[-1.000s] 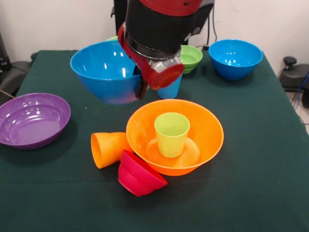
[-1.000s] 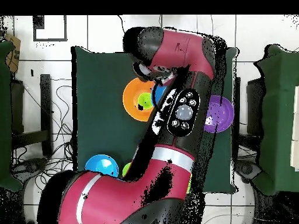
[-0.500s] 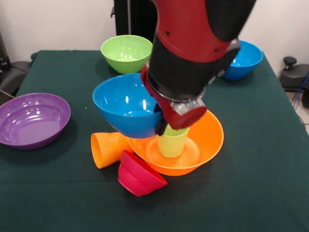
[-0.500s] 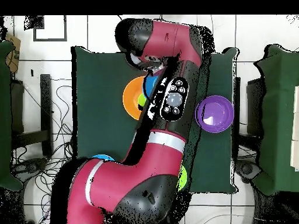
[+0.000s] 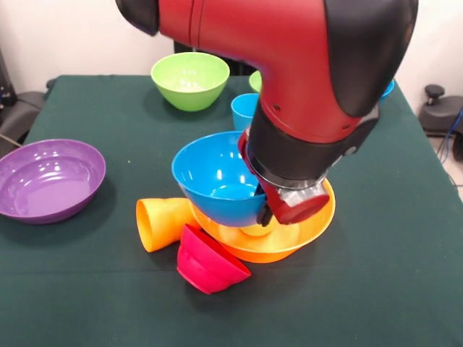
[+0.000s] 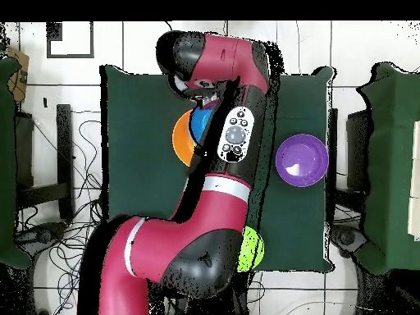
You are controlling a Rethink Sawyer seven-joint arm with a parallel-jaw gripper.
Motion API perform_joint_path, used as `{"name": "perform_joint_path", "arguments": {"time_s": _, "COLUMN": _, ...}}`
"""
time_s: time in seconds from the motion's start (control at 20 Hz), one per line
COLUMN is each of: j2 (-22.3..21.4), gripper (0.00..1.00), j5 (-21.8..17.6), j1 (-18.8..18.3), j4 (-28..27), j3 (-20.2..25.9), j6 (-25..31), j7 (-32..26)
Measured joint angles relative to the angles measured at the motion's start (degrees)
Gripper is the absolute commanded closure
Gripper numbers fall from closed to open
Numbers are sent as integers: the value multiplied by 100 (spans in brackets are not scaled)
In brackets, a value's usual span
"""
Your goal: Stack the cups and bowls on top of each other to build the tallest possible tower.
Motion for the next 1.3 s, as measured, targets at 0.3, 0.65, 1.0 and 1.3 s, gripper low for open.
{"name": "perform_joint_path", "arguments": {"time_s": 0.3, "j2": -18, "gripper": 100, "j5": 88, "j1": 57, "j4": 2, "j3": -25, "j6": 1, "j7": 14}}
{"name": "perform_joint_path", "arguments": {"time_s": 0.65, "j2": -171, "gripper": 100, "j5": 109, "j1": 166, "j4": 118, "j3": -30, "j6": 1, "j7": 14}}
{"name": "perform_joint_path", "arguments": {"time_s": 1.0, "j2": -341, "gripper": 100, "j5": 110, "j1": 238, "j4": 339, "j3": -35, "j6": 2, "j7": 14}}
{"name": "perform_joint_path", "arguments": {"time_s": 1.3, "j2": -368, "gripper": 100, "j5": 110, "j1": 273, "j4": 436, "j3": -45, "j6": 2, "j7": 14}}
